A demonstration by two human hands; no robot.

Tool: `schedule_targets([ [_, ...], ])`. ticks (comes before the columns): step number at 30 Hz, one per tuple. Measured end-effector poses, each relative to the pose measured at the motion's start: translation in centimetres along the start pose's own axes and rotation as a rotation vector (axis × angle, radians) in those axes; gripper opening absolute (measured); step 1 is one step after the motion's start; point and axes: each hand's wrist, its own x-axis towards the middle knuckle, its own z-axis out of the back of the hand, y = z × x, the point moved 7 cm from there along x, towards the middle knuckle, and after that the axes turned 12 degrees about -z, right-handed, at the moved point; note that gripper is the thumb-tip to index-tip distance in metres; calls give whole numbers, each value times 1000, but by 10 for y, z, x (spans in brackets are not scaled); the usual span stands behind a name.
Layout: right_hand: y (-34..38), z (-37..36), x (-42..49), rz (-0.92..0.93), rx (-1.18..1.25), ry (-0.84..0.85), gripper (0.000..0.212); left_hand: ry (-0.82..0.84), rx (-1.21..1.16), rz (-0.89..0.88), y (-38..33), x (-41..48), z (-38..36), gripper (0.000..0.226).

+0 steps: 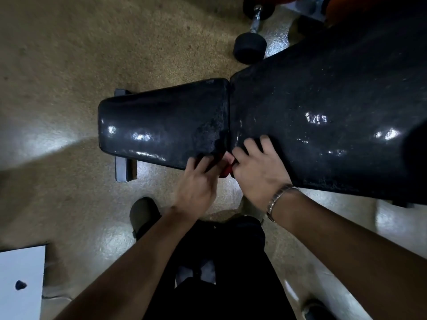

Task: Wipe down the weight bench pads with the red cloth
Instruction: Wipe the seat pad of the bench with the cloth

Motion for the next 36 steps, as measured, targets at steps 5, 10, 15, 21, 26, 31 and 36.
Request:
schedule_targets([
  [5,-1,-3,-1,17,0,11,32,109,52,36,47,-9,14,56],
  [10,1,-5,1,-1,11,12,30,38,40,347,54,57,13,42],
  [15,0,-2,1,-2,52,-19,32,308,3,99,25,41,-7,61],
  [21,-2,-5,1,-15,87,-37,26,161,60,121,51,46,26,42],
  [26,0,-10,4,-62,78,-134,17,120,83,245,54,108,14,38],
  [31,2,-11,6,-89,154,-252,28,100,93,341,72,172,15,40],
  [36,1,-16,7,-90,87,-223,13,153,130,413,87,199,13,41],
])
